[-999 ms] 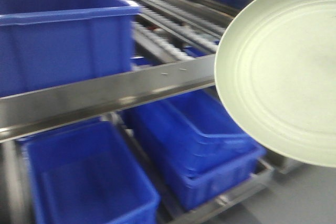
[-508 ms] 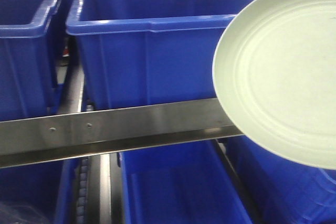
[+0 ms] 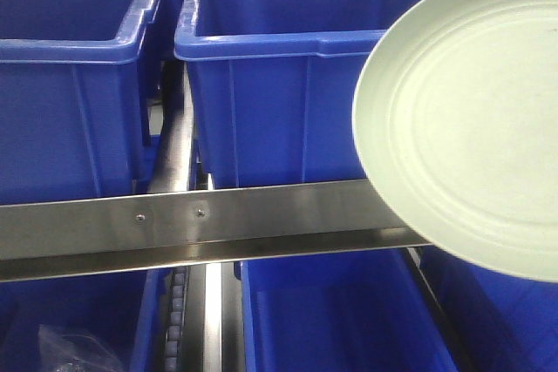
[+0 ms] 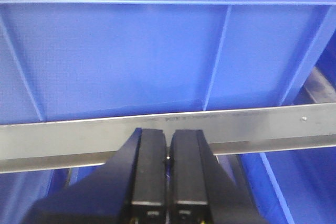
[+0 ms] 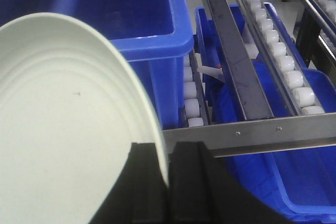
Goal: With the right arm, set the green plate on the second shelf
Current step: 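Position the held plate above a blue bin on the shelf, then lower the plate into the blue bin and open the right gripper, then raise the open right gripper up out of the bin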
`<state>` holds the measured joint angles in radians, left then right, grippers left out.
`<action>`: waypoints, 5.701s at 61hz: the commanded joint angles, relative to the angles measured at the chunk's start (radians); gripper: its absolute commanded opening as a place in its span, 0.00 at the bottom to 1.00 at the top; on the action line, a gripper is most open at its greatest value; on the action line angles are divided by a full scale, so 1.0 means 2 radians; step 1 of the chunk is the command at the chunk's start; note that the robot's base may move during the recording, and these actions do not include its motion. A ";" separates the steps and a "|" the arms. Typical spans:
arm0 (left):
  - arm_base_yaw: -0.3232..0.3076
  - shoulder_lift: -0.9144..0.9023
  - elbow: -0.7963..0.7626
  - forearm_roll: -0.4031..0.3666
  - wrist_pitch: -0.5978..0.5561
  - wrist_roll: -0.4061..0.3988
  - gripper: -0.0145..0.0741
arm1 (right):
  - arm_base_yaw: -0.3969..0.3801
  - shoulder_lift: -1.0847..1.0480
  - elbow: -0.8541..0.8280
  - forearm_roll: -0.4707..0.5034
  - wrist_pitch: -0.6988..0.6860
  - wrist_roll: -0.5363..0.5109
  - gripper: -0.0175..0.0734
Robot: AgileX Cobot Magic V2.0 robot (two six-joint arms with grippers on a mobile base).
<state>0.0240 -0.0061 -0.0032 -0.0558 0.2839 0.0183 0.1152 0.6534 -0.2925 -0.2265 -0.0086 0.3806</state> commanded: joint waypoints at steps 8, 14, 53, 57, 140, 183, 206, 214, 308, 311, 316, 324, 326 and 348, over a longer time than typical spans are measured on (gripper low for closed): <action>-0.004 -0.011 0.020 -0.001 -0.038 0.000 0.30 | -0.003 -0.001 -0.017 0.000 -0.054 0.002 0.25; -0.004 -0.011 0.020 -0.001 -0.038 0.000 0.30 | -0.003 -0.001 -0.017 0.000 -0.054 0.002 0.25; -0.004 -0.011 0.020 -0.001 -0.038 0.000 0.30 | -0.003 -0.001 -0.017 0.000 -0.059 0.002 0.25; -0.004 -0.011 0.020 -0.001 -0.038 0.000 0.30 | -0.003 -0.001 -0.017 0.000 -0.060 0.002 0.25; -0.004 -0.011 0.020 -0.001 -0.038 0.000 0.30 | 0.068 0.485 -0.572 0.001 -0.050 0.003 0.60; -0.004 -0.011 0.020 -0.001 -0.038 0.000 0.30 | 0.068 0.170 -0.269 0.000 -0.066 0.003 0.25; -0.004 -0.011 0.020 -0.001 -0.038 0.000 0.30 | 0.068 0.106 -0.196 0.000 -0.070 0.003 0.25; -0.004 -0.011 0.020 -0.001 -0.038 0.000 0.30 | 0.068 0.107 -0.196 0.000 -0.070 0.003 0.25; -0.004 -0.011 0.020 -0.001 -0.038 0.000 0.30 | -0.028 -0.341 0.157 -0.024 -0.020 -0.001 0.25; -0.004 -0.011 0.020 -0.001 -0.038 0.000 0.30 | -0.028 -0.341 0.157 -0.024 -0.024 -0.001 0.25; -0.004 -0.011 0.020 -0.001 -0.038 0.000 0.30 | -0.028 -0.341 0.157 -0.024 -0.028 -0.001 0.25; -0.004 -0.011 0.020 -0.001 -0.038 0.000 0.30 | -0.028 -0.340 0.157 -0.014 -0.024 -0.008 0.25; -0.004 -0.011 0.020 -0.001 -0.038 0.000 0.30 | -0.028 -0.340 0.157 -0.003 -0.021 -0.021 0.25; -0.004 -0.011 0.020 -0.001 -0.039 0.000 0.30 | -0.028 -0.340 0.157 0.092 -0.003 -0.133 0.25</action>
<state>0.0240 -0.0061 -0.0032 -0.0558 0.2839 0.0183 0.0679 -0.0104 0.0279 -0.0498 0.0674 0.1352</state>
